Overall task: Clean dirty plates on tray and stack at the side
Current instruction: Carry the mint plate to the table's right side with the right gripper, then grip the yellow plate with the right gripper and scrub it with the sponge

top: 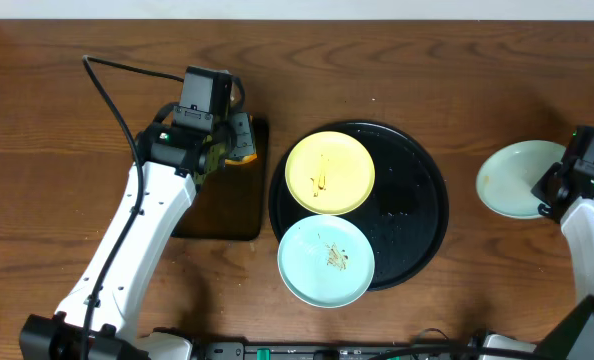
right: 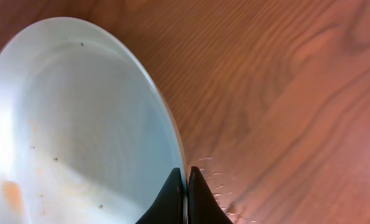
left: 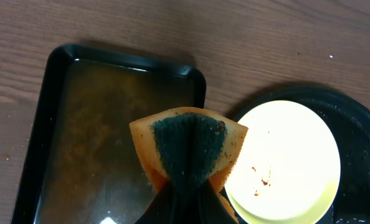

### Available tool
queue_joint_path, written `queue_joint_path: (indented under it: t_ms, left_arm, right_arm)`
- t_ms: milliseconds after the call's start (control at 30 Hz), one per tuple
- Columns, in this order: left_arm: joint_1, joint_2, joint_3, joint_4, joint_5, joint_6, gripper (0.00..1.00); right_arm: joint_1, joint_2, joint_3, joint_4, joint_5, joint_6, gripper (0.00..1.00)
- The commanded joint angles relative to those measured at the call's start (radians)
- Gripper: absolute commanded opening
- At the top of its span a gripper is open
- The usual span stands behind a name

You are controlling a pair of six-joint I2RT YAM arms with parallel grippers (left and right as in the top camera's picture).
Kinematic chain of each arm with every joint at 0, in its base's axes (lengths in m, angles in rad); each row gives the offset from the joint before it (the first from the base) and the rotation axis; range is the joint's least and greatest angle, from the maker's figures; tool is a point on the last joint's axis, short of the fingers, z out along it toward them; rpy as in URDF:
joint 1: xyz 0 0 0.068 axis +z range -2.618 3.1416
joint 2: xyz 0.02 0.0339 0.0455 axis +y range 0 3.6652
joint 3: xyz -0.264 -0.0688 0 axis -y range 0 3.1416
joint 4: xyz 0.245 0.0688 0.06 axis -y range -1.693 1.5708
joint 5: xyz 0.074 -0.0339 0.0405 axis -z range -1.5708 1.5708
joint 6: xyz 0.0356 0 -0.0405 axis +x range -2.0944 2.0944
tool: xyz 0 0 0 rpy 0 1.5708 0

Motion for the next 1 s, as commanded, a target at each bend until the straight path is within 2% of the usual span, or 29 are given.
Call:
queue_joint_path:
  t_ms: [0,67,133,233,333,400,533,733,967]
  left_arm:
    - [0.005,-0.014,-0.004,-0.002,-0.002,-0.009,0.08]
    - [0.005,-0.014,-0.004,-0.002,-0.002,-0.009,0.08]
    - [0.005,-0.013,-0.004,-0.002,-0.002,-0.009,0.08]
    - [0.005,-0.013,-0.005,-0.002,-0.002,-0.009,0.08]
    - [-0.005,-0.012,-0.01,0.003,0.012,-0.007,0.08]
    - [-0.016,-0.003,-0.01,0.014,0.052,0.008,0.08]
    - [-0.055,0.035,-0.01,0.04,0.077,0.011,0.08]
    - [-0.138,0.125,-0.01,0.08,0.077,0.011,0.08]
    - [-0.252,0.235,-0.01,0.155,0.077,0.011,0.09]
  right_arm:
    - [-0.002,0.006,0.018,0.007,-0.048,0.018,0.18]
    - [0.003,-0.003,0.019,0.013,-0.064,0.008,0.36]
    - [0.012,-0.022,0.019,0.032,-0.132,-0.019,0.44]
    - [0.038,-0.059,0.019,0.065,-0.367,-0.052,0.5]
    - [0.091,-0.074,0.019,0.093,-0.639,-0.076,0.52]
    - [0.148,-0.069,0.019,0.1,-0.731,-0.075,0.53]
    - [0.296,-0.042,0.019,0.096,-0.726,-0.076,0.61]
    - [0.506,0.06,0.019,0.119,-0.694,-0.061,0.59]
    - [0.637,0.201,0.019,0.175,-0.629,0.041,0.56]
